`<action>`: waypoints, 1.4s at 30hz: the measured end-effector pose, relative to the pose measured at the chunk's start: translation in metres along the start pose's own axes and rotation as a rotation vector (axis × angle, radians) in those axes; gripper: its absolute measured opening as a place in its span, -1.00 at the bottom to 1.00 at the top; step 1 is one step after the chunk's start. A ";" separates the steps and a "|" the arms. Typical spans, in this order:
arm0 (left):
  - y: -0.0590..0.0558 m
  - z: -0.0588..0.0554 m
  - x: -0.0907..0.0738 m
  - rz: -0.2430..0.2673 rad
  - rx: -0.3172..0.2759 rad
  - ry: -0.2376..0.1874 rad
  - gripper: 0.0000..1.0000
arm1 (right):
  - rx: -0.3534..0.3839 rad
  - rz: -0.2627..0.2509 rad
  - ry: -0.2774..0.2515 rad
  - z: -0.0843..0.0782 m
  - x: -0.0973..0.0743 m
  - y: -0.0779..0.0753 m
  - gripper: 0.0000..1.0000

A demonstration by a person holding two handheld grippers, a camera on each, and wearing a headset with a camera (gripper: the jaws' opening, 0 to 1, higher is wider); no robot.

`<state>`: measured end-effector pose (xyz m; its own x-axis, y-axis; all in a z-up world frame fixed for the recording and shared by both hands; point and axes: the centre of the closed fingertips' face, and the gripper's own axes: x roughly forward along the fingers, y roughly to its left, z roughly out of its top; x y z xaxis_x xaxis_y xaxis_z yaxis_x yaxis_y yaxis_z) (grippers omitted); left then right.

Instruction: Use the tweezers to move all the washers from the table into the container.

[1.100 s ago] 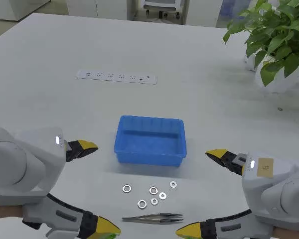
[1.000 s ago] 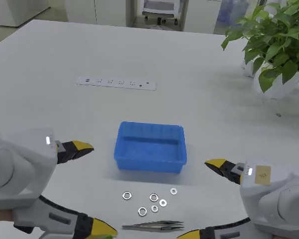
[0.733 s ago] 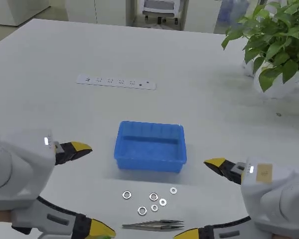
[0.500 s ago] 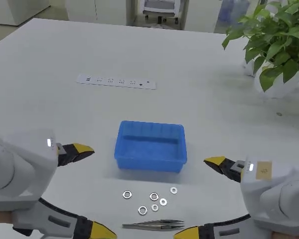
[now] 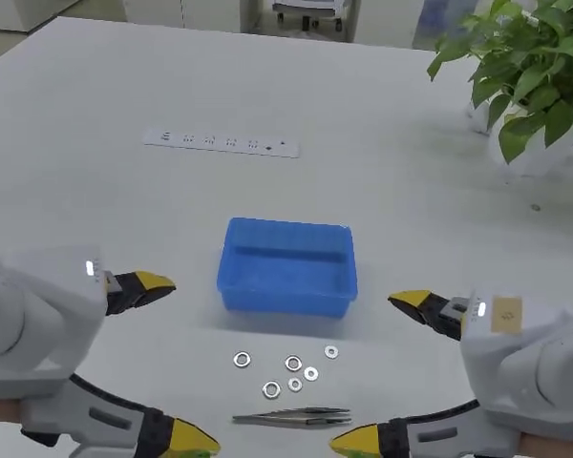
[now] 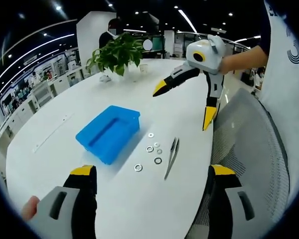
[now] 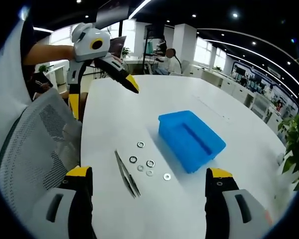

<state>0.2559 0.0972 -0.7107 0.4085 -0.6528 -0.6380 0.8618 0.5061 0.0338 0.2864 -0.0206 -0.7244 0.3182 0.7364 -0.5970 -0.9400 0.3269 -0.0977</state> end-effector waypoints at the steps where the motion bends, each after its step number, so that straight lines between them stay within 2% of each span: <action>1: -0.001 0.000 0.001 -0.004 -0.002 -0.001 0.96 | 0.002 -0.001 -0.006 0.002 0.000 -0.001 0.89; 7: 0.002 0.005 0.003 0.014 0.003 -0.022 0.93 | -0.008 -0.002 0.000 0.002 0.000 -0.002 0.89; 16: 0.006 0.006 0.002 0.028 -0.022 -0.043 0.92 | 0.003 0.008 0.009 -0.002 -0.001 -0.001 0.89; 19: 0.006 0.003 0.002 0.028 -0.030 -0.029 0.93 | 0.003 0.010 0.008 -0.002 0.000 -0.001 0.88; 23: 0.006 0.003 0.003 0.025 -0.036 -0.035 0.93 | 0.004 0.014 0.007 -0.001 0.000 -0.002 0.88; 25: 0.007 -0.003 0.004 0.030 -0.031 -0.009 0.93 | 0.003 0.013 0.010 -0.002 0.001 -0.002 0.88; 30: 0.005 -0.007 0.003 0.026 -0.046 -0.012 0.92 | -0.001 0.015 0.016 -0.003 0.001 -0.003 0.88; 32: 0.005 -0.010 0.003 0.025 -0.049 -0.001 0.92 | -0.005 0.018 0.023 -0.005 0.000 -0.003 0.88; 42: 0.005 -0.008 0.011 0.023 -0.047 -0.002 0.91 | -0.002 0.001 0.032 -0.012 -0.006 -0.010 0.86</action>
<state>0.2625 0.0972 -0.7241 0.4286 -0.6420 -0.6357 0.8372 0.5467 0.0123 0.2929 -0.0355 -0.7298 0.3132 0.7173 -0.6225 -0.9405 0.3253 -0.0984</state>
